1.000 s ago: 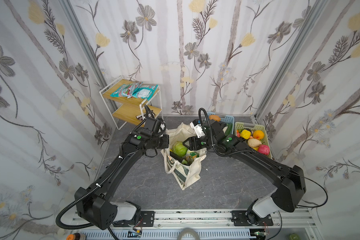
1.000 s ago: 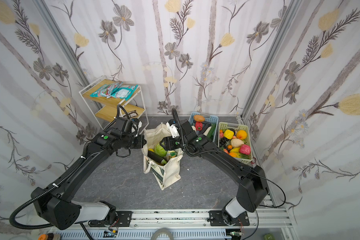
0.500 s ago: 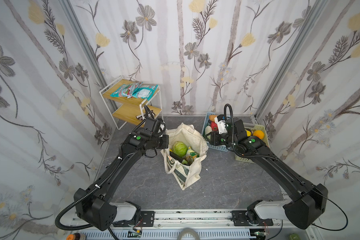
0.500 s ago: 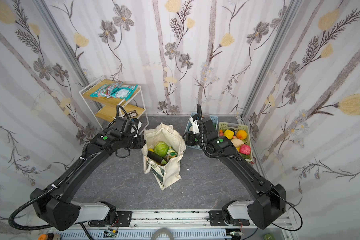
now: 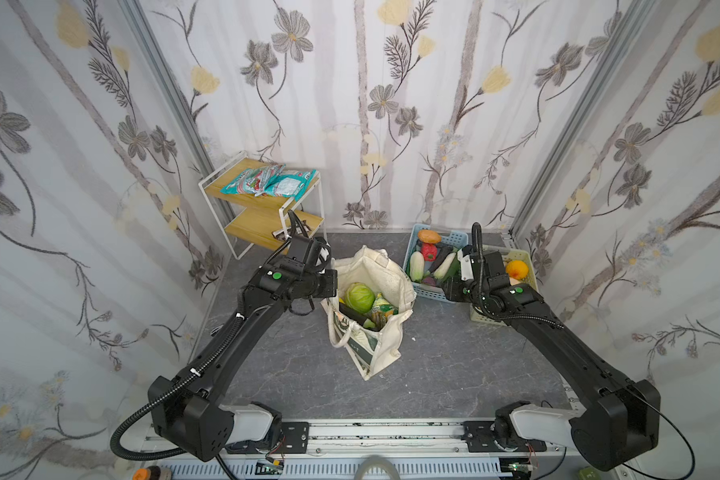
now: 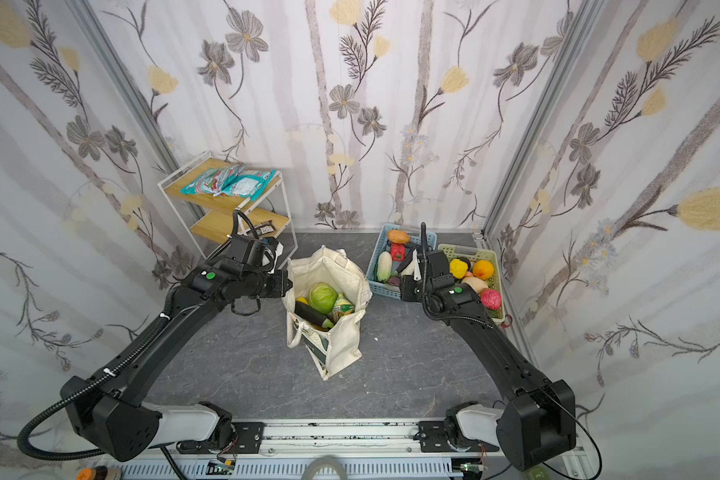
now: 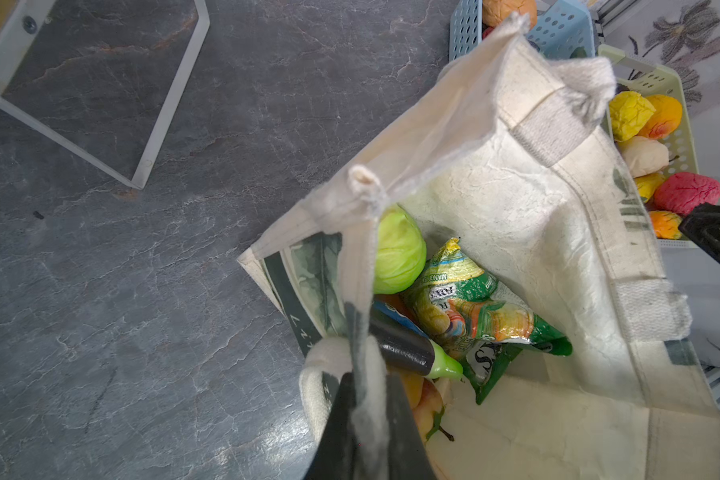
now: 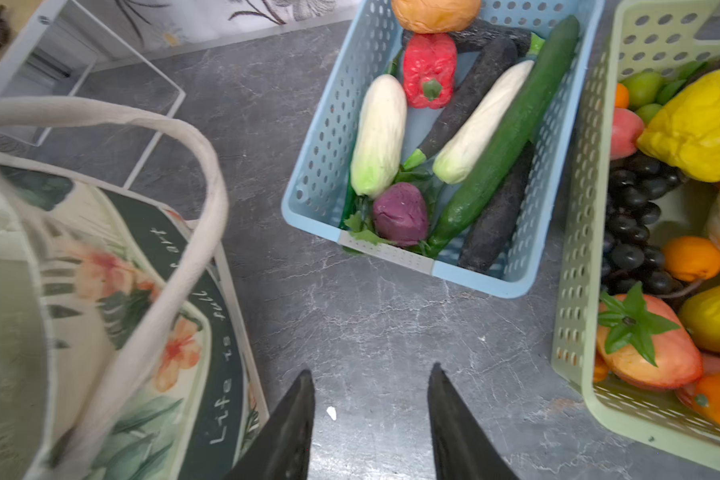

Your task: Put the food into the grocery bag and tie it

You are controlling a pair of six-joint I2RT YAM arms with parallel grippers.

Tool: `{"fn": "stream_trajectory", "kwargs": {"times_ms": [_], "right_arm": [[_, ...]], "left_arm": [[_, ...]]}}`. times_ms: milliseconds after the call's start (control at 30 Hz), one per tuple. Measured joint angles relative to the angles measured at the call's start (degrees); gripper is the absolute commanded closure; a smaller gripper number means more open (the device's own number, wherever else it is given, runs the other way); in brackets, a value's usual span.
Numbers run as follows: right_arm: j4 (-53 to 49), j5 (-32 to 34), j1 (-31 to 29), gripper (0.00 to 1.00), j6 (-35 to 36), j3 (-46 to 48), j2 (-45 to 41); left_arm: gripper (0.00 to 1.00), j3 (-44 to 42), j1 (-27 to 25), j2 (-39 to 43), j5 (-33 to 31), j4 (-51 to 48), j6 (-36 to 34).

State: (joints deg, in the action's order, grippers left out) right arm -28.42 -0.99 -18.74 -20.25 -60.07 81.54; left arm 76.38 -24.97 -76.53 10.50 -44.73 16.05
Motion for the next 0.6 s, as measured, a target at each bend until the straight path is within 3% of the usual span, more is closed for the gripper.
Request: {"fn": "stream_trajectory", "kwargs": {"times_ms": [233,600], "right_arm": [[0.61,0.68,1.44,0.65,-0.07,3.45,0.00],[8.13,-13.77,-0.90,0.61,-4.37,5.68,-6.16]], "left_arm": [[1.00,-0.15,0.02,-0.33,0.00,0.44,0.07],[1.00,-0.09,0.02,-2.12,0.02,1.90,0.39]]}}
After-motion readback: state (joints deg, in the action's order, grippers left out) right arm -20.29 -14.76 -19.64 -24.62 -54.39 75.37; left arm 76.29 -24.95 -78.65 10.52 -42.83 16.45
